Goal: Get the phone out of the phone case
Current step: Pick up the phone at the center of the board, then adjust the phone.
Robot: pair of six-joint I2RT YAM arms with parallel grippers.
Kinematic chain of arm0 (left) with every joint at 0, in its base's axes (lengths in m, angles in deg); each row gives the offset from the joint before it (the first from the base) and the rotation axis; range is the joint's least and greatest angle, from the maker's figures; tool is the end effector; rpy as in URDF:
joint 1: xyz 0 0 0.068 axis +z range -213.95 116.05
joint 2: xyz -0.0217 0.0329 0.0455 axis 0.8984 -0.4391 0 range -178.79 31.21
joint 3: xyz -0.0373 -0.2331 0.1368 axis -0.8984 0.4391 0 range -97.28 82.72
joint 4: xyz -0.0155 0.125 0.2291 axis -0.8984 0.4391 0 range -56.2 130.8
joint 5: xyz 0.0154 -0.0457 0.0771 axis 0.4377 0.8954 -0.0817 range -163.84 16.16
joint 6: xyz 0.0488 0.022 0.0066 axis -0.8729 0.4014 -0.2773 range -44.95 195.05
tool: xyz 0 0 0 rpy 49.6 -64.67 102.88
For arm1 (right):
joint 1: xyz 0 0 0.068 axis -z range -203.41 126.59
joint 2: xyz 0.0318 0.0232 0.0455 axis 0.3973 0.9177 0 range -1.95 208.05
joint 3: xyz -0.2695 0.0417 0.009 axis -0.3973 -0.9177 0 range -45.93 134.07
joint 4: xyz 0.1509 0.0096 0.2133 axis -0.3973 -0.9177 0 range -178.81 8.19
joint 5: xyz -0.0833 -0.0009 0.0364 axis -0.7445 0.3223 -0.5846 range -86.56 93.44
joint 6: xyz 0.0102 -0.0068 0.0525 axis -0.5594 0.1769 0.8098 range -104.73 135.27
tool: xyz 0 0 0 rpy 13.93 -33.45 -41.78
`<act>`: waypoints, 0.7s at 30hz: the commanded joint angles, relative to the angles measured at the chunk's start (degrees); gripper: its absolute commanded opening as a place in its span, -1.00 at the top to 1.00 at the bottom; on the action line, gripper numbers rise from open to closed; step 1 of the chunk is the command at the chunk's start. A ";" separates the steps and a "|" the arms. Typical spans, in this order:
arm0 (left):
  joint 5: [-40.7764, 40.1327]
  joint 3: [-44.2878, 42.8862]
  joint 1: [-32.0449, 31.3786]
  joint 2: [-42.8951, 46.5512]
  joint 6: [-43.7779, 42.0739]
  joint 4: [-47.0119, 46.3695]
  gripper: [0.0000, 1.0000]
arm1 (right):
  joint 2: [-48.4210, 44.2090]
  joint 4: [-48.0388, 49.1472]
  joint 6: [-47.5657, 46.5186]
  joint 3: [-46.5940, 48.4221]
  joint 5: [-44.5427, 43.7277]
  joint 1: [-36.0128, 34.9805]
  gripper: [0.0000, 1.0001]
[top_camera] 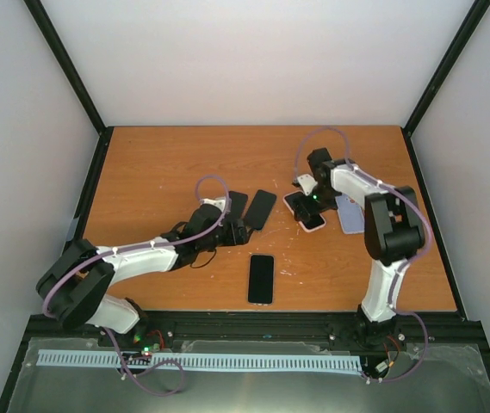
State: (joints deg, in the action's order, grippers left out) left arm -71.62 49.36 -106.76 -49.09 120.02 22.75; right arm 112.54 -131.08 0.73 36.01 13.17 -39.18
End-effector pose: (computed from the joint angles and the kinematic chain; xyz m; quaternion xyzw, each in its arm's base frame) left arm 0.2012 -0.1881 0.1714 -0.0079 0.8904 -0.3278 0.3158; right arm 0.3676 0.1100 0.1645 -0.2657 0.9577 0.0854 0.0701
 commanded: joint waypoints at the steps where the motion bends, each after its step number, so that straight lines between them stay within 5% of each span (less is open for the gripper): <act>1: 5.56 -7.89 0.65 -3.26 1.78 -1.33 -0.77 | -13.45 3.46 0.57 -7.54 6.80 -0.19 -0.31; 10: 18.88 -20.52 0.69 -16.33 6.90 -9.92 -0.59 | -33.21 15.64 1.91 -22.95 10.89 -0.08 -0.29; 15: 24.31 -25.22 -0.41 -22.02 9.50 -13.89 -0.34 | -35.69 17.57 2.06 -25.09 12.23 0.03 -0.29; 21: 23.33 -31.73 -2.09 -27.16 11.20 -11.26 -0.32 | -36.89 18.43 2.16 -26.09 13.46 -0.04 -0.29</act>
State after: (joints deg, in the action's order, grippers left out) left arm -49.88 22.80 -107.90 -73.94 128.42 12.83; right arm 78.40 -117.27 2.67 9.97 24.30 -39.18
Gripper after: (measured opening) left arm 0.664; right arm 0.779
